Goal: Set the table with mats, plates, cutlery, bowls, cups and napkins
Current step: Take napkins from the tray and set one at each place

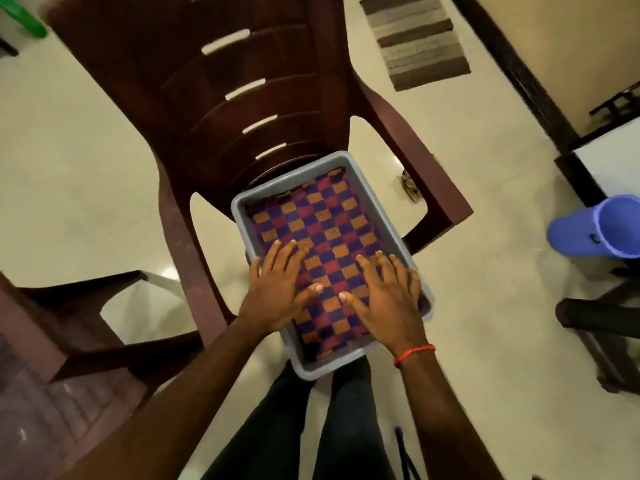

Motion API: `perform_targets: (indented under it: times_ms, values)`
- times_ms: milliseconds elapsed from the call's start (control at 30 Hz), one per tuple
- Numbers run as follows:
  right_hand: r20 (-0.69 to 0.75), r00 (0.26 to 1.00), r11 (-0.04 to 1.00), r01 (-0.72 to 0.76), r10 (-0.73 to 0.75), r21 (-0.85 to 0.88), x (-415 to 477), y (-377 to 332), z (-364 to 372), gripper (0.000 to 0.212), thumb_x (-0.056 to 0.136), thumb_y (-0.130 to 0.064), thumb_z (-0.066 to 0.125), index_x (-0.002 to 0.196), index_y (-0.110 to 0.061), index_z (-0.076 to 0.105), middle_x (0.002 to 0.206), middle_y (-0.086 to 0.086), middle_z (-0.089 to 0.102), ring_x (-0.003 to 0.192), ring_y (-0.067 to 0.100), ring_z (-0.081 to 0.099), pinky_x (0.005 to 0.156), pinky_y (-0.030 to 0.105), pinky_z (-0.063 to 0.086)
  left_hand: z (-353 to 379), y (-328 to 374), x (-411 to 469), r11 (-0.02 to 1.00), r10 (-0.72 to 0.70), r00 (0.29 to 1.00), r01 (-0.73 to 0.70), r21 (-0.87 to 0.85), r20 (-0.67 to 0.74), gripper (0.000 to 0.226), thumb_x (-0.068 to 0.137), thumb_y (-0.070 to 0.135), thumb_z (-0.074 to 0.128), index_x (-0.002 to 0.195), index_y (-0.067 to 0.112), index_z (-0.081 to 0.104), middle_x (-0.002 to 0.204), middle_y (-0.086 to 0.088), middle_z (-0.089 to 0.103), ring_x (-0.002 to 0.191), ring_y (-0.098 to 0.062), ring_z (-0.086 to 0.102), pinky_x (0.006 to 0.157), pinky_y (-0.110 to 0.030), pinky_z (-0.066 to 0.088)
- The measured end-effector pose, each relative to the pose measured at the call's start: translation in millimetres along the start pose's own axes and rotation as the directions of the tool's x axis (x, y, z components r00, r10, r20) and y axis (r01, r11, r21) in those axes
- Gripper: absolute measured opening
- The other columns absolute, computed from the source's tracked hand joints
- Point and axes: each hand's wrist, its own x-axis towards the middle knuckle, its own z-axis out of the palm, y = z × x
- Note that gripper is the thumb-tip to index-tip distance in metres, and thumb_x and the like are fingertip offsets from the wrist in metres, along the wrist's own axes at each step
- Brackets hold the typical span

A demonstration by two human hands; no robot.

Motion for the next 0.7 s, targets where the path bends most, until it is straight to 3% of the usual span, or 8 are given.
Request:
perform_targets:
  times_ms: [133, 300, 567, 700]
  values:
    - [0.077, 0.997, 1.000, 0.013, -0.014, 0.003, 52, 22, 30, 0.079, 0.091, -0.074, 0.042, 0.156, -0.032, 0.025, 0.165, 0.011, 0.021, 0.154, 0.029, 0.007, 0.122, 0.055, 0.004, 29, -16, 31, 0.996, -0.080, 0.997, 0.081, -0.027, 0.019, 0.100, 0.083, 0.088, 0.011, 0.163, 0.028, 0.017, 0.172, 0.002, 0.006, 0.158, -0.021, -0.007, 0.126, -0.055, 0.001]
    - [0.062, 0.995, 0.997, 0.072, -0.074, 0.025, 106, 41, 60, 0.070, 0.096, -0.067, 0.043, 0.154, -0.028, 0.032, 0.164, 0.013, 0.022, 0.153, 0.030, 0.008, 0.121, 0.056, 0.005, 62, -26, 70, 0.990, -0.139, 0.990, 0.139, -0.023, 0.018, 0.092, 0.089, 0.082, 0.023, 0.162, 0.026, 0.020, 0.172, 0.001, 0.006, 0.158, -0.021, -0.006, 0.125, -0.054, 0.003]
    - [0.013, 0.982, 0.981, 0.189, -0.189, -0.042, 174, 49, 106, 0.041, 0.100, -0.041, 0.053, 0.137, -0.023, 0.057, 0.156, 0.012, 0.040, 0.146, 0.033, 0.027, 0.118, 0.057, 0.017, 103, -31, 128, 0.985, -0.166, 0.986, 0.166, -0.037, -0.010, 0.062, 0.098, 0.053, 0.057, 0.150, 0.021, 0.044, 0.170, -0.001, 0.021, 0.158, -0.024, 0.007, 0.120, -0.057, 0.024]
    - [0.017, 0.978, 0.974, 0.210, -0.209, -0.090, 197, 52, 128, 0.039, 0.096, -0.035, 0.061, 0.134, -0.024, 0.059, 0.150, 0.011, 0.046, 0.141, 0.032, 0.035, 0.113, 0.054, 0.029, 121, -35, 145, 0.982, -0.183, 0.981, 0.180, -0.053, -0.059, 0.037, 0.094, 0.046, 0.066, 0.126, 0.026, 0.062, 0.165, 0.002, 0.030, 0.153, -0.025, 0.020, 0.115, -0.054, 0.031]
